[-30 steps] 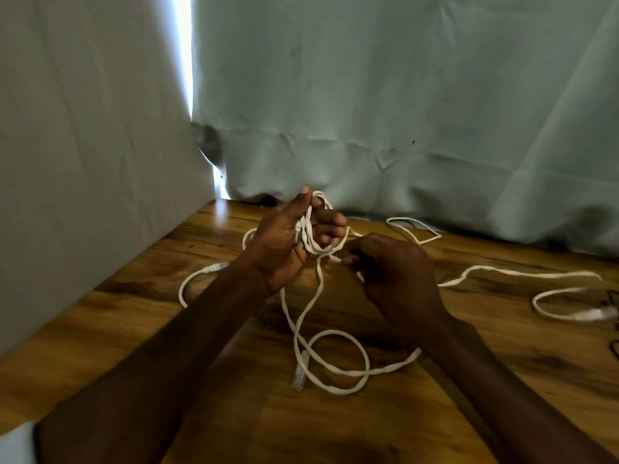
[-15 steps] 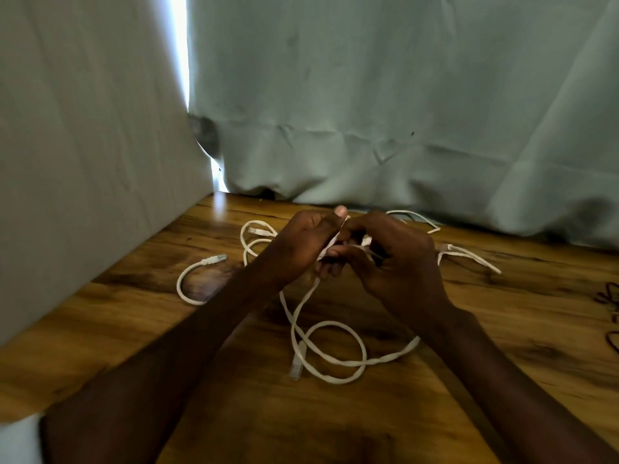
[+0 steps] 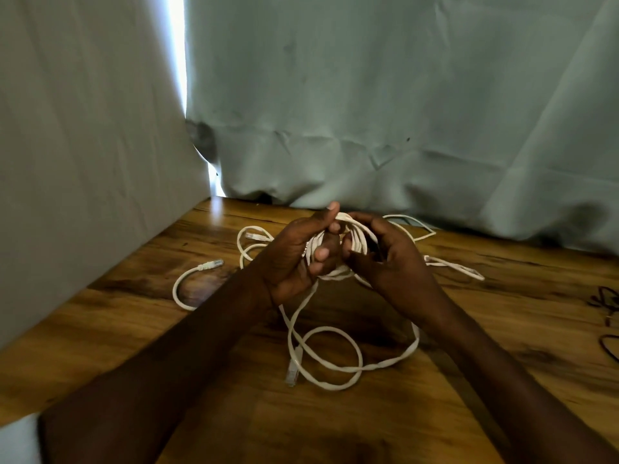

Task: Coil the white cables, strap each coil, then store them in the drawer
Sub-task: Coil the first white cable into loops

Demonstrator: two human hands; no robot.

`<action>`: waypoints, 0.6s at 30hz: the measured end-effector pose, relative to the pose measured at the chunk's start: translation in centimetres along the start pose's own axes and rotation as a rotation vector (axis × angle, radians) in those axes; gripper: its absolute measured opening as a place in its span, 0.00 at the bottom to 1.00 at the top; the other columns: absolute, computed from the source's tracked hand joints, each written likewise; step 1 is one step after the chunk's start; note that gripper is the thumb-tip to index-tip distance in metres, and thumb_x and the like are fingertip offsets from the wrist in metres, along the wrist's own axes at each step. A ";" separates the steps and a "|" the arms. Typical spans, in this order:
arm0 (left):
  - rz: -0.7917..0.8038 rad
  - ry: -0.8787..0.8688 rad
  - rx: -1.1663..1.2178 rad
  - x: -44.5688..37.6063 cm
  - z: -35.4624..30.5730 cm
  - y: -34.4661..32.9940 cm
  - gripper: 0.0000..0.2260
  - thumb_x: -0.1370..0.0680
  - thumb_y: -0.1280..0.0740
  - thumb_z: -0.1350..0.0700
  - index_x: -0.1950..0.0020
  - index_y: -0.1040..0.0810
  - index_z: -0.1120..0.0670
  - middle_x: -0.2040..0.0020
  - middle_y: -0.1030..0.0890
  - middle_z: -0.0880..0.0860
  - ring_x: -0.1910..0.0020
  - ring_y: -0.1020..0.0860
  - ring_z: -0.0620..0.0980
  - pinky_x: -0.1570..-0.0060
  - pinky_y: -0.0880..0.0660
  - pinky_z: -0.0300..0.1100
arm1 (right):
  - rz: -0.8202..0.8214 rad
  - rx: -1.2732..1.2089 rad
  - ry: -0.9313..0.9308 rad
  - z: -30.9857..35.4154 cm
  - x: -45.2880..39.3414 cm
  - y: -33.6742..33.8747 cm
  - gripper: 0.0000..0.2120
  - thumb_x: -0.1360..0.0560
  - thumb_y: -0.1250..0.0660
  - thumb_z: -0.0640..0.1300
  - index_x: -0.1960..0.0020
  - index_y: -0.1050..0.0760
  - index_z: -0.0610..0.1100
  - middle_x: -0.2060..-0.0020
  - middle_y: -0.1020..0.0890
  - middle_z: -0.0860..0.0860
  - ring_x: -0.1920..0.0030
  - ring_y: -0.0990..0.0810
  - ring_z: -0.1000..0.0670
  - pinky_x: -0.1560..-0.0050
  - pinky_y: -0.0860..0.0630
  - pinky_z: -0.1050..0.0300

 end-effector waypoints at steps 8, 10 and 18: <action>0.028 0.003 -0.160 -0.3 -0.2 -1.1 0.18 0.16 0.41 0.46 0.61 0.28 0.54 0.78 0.31 0.51 0.80 0.33 0.45 0.80 0.34 0.34 | 0.039 -0.011 0.044 0.6 -0.2 -1.1 0.22 0.27 0.27 0.27 0.37 0.26 0.42 0.48 0.16 0.50 0.48 0.15 0.52 0.48 0.19 0.55; 0.039 0.032 -0.172 -0.1 -0.1 -1.4 0.19 0.15 0.43 0.47 0.61 0.28 0.55 0.80 0.32 0.50 0.83 0.34 0.44 0.82 0.35 0.34 | 0.077 0.081 0.048 0.7 -0.1 -1.3 0.27 0.28 0.27 0.25 0.37 0.27 0.49 0.47 0.18 0.54 0.45 0.17 0.56 0.45 0.21 0.60; 0.135 0.104 -0.003 -0.2 0.1 -1.3 0.16 0.15 0.44 0.48 0.60 0.29 0.53 0.80 0.39 0.45 0.84 0.41 0.43 0.68 0.53 0.45 | 0.201 0.155 0.122 1.9 0.3 -1.2 0.22 0.21 0.34 0.29 0.30 0.29 0.44 0.39 0.21 0.55 0.38 0.22 0.63 0.38 0.28 0.68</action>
Point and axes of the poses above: each hand's wrist, its own x-axis away from the middle knuckle, its own y-axis out of the back of the hand, z = x × y, the point moved 9 cm from there along -x, towards the middle knuckle
